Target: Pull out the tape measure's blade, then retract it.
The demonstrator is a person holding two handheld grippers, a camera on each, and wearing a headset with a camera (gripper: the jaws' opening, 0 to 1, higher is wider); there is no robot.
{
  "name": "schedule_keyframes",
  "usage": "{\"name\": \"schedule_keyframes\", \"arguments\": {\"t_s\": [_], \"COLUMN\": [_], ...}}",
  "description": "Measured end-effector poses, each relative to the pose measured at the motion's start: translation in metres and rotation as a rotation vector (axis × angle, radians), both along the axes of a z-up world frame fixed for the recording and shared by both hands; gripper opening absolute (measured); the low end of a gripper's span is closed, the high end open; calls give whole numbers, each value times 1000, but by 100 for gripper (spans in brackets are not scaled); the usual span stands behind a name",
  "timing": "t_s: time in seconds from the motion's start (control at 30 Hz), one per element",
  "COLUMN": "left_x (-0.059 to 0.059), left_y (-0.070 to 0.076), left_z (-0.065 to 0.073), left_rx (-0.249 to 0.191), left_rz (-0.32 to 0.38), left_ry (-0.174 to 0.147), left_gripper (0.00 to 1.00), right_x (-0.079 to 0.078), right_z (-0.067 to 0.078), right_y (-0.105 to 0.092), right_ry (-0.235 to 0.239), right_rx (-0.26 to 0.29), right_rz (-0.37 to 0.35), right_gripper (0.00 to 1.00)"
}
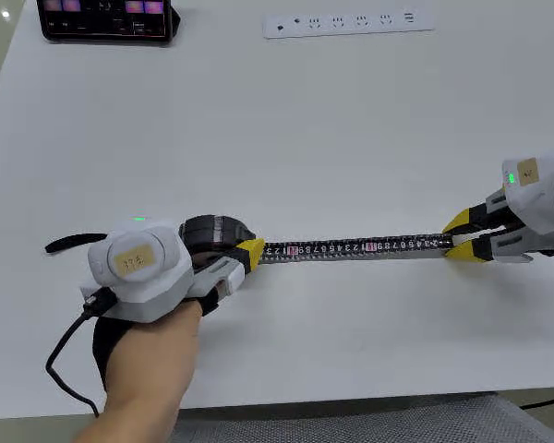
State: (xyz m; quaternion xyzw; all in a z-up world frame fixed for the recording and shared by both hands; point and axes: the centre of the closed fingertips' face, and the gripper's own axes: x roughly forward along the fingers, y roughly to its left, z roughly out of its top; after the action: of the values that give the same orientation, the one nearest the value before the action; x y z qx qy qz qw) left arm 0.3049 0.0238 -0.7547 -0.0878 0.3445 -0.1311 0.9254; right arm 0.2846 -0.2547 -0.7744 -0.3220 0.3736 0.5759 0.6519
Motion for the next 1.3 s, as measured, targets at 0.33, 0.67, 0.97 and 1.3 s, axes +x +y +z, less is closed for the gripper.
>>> {"name": "schedule_keyframes", "arguments": {"t_s": [0.33, 0.67, 0.97, 1.3], "left_x": [-1, -1, -1, -1], "left_y": [0, 0, 0, 0], "left_z": [1, 1, 2, 2], "left_rx": [-12, -28, -47, -61], "left_rz": [0, -2, 0, -1], "left_ry": [-5, -9, -10, -8], "left_gripper": [58, 58, 58, 59], "right_x": [0, -1, 1, 3], "right_z": [0, 4, 6, 6], "right_y": [0, 14, 35, 63], "right_ry": [3, 24, 42, 54], "right_rx": [-7, 40, 78, 124], "right_rz": [-8, -25, -17, -5], "right_gripper": [10, 10, 10, 10]}}
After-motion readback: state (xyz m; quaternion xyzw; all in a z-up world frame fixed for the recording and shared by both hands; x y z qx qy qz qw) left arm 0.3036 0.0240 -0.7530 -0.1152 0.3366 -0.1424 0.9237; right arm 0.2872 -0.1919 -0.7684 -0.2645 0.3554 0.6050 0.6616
